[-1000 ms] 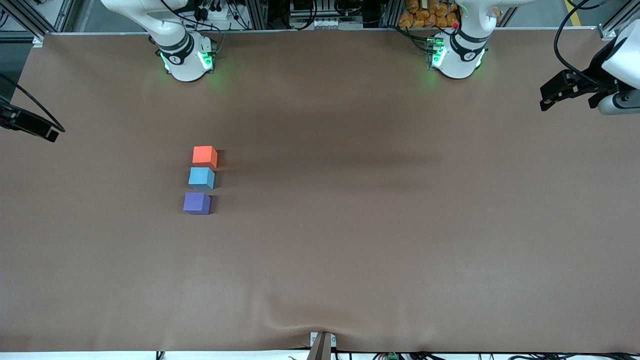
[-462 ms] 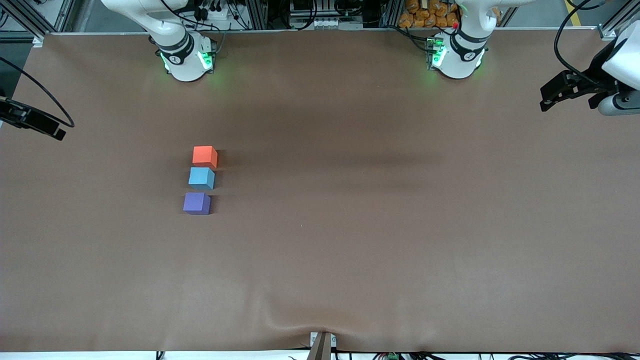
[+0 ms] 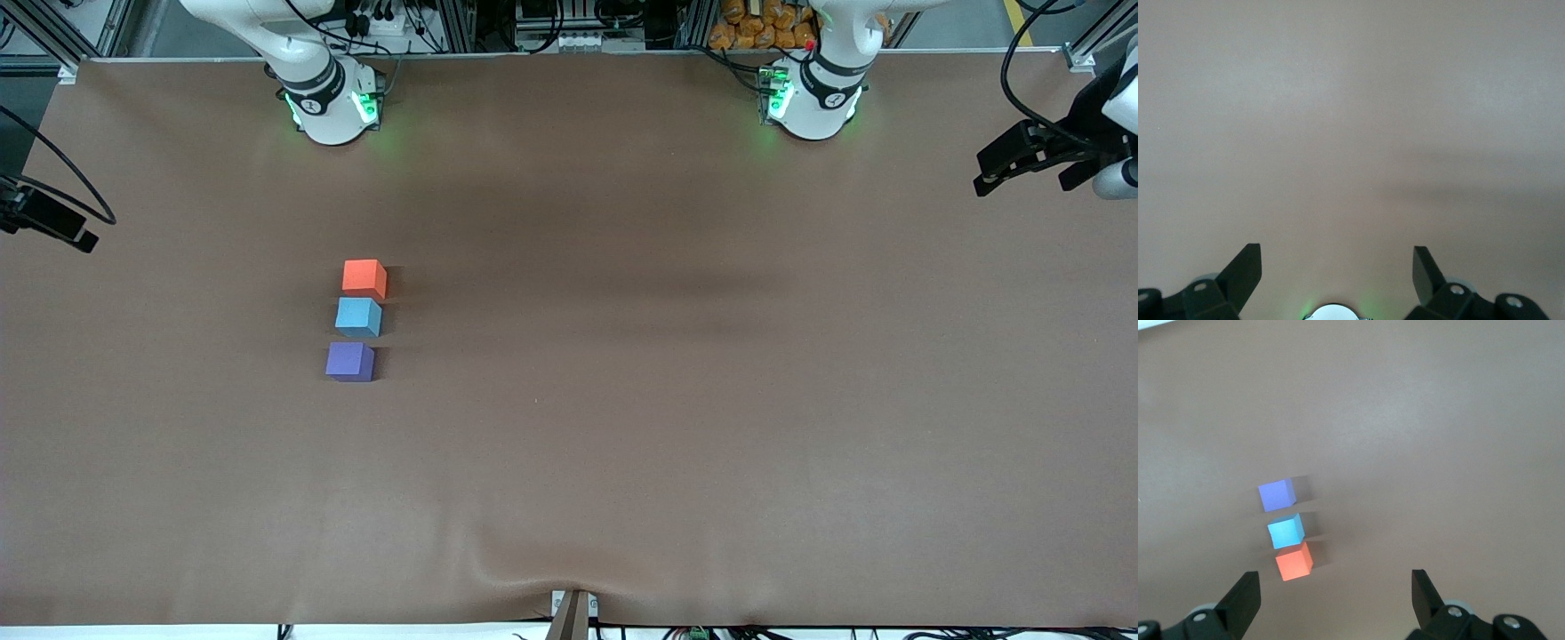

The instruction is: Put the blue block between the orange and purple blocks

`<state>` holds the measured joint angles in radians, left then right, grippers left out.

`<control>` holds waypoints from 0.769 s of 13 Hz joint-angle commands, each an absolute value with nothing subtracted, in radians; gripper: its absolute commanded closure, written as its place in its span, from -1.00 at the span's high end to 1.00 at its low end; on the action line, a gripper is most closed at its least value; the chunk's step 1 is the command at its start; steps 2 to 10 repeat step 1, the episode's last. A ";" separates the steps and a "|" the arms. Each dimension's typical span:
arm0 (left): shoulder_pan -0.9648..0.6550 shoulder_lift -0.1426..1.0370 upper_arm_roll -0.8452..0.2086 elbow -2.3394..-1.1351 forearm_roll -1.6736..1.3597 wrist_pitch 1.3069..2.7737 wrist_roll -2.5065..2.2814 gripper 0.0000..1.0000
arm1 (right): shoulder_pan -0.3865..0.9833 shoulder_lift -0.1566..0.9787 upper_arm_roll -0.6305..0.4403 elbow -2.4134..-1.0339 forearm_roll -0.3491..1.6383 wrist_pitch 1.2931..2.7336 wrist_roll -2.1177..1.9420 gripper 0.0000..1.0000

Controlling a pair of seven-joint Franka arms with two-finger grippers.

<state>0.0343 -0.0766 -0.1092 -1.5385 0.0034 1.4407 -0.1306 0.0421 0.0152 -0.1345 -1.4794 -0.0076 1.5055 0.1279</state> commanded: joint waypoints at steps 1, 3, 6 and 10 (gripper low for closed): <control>0.041 -0.066 -0.115 -1.517 -0.012 1.439 -0.118 1.00 | 0.009 -0.003 -0.120 -1.491 -0.014 1.506 0.064 1.00; 0.041 -0.066 -0.115 -1.517 -0.012 1.439 -0.118 1.00 | 0.009 -0.003 -0.120 -1.491 -0.014 1.506 0.064 1.00; 0.041 -0.066 -0.115 -1.517 -0.012 1.439 -0.118 1.00 | 0.009 -0.003 -0.120 -1.491 -0.014 1.506 0.064 1.00; 0.041 -0.066 -0.115 -1.517 -0.012 1.439 -0.118 1.00 | 0.009 -0.003 -0.120 -1.491 -0.014 1.506 0.064 1.00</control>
